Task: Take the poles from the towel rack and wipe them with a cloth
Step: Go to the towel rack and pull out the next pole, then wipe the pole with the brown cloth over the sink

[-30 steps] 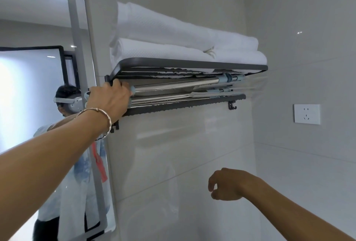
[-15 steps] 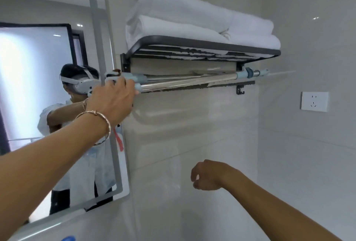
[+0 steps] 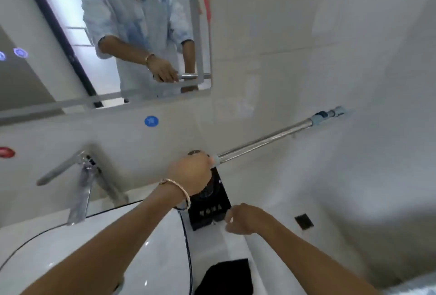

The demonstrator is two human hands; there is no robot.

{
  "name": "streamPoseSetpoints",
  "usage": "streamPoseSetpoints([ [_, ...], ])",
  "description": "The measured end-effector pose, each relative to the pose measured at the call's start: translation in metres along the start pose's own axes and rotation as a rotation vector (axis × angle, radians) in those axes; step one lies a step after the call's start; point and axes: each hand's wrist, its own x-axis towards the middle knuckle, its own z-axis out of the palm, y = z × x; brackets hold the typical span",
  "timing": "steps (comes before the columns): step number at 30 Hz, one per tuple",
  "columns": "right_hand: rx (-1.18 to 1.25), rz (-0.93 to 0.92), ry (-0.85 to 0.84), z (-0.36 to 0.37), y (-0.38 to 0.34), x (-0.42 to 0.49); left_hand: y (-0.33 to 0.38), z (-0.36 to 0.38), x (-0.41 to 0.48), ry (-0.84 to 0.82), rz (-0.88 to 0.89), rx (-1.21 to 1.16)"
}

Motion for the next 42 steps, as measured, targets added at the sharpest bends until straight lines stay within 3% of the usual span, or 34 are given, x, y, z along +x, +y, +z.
streamPoseSetpoints([
  [8, 0.185, 0.091, -0.188, 0.168, -0.008, 0.041, -0.066, 0.101, -0.053, -0.249, -0.131, -0.019],
  [18, 0.012, 0.151, 0.012, 0.224, -0.027, 0.036, -0.095, 0.134, -0.096, -0.267, -0.170, -0.045],
  [22, 0.081, 0.156, 0.067, 0.212, -0.028, 0.030, -0.103, 0.132, -0.104, -0.251, -0.160, -0.100],
  [31, 0.296, 0.163, 0.375, 0.134, -0.063, -0.039, -0.133, 0.111, -0.129, -0.286, -0.111, -0.349],
  [36, 0.274, 0.096, 0.545, 0.103, -0.122, -0.097, -0.184, 0.092, -0.170, -0.256, -0.031, -0.337],
  [42, 0.122, -0.105, 0.666, 0.099, -0.239, -0.127, -0.257, 0.079, -0.232, -0.355, -0.064, -0.533],
])
